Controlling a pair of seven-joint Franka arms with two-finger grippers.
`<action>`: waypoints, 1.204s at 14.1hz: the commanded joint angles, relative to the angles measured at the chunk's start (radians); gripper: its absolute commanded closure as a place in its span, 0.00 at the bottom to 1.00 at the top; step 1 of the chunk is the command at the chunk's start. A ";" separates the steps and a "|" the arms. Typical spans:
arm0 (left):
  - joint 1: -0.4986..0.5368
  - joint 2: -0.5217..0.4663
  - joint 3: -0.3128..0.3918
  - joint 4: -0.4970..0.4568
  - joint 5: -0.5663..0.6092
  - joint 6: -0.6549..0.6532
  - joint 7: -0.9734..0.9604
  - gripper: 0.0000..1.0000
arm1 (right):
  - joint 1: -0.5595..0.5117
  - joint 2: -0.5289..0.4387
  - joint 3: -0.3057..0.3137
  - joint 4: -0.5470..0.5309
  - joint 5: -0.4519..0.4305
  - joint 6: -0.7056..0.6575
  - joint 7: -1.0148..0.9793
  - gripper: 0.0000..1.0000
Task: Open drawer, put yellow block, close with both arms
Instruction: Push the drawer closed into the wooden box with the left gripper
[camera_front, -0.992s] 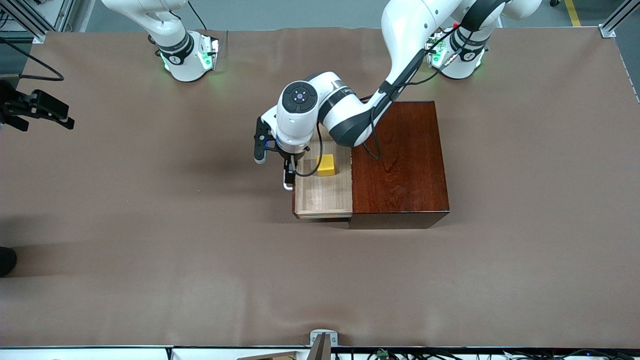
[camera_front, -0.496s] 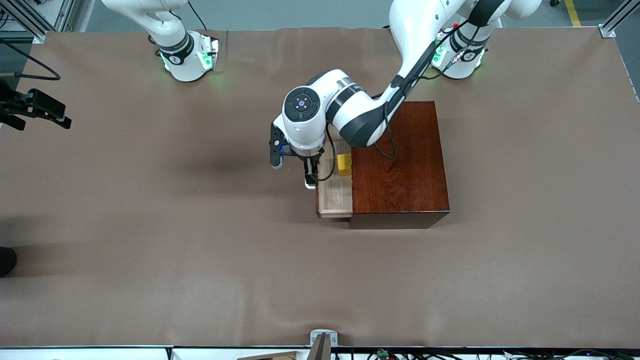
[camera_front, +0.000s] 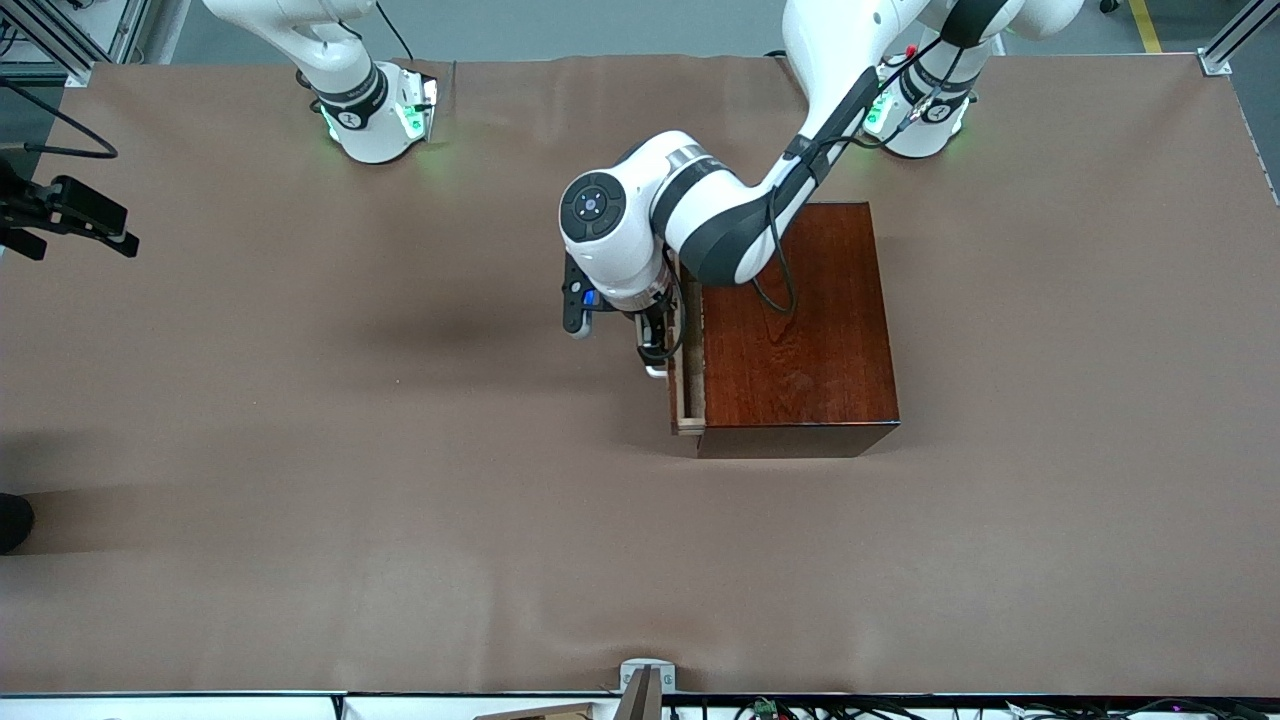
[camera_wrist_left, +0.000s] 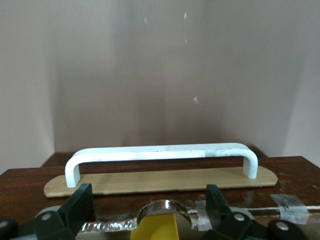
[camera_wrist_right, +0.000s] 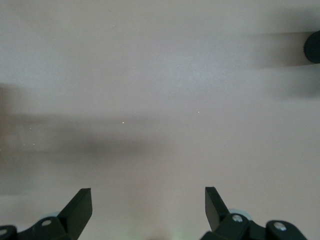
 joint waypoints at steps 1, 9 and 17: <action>-0.004 -0.049 0.010 -0.037 0.055 -0.064 -0.005 0.00 | -0.008 -0.007 0.007 0.011 -0.010 -0.016 0.005 0.00; -0.002 -0.047 0.010 -0.040 0.111 -0.146 -0.006 0.00 | -0.008 -0.007 0.007 0.038 -0.009 -0.089 0.005 0.00; 0.009 -0.050 -0.008 -0.033 0.086 0.060 -0.068 0.00 | -0.032 -0.009 0.014 0.040 -0.003 -0.096 0.007 0.00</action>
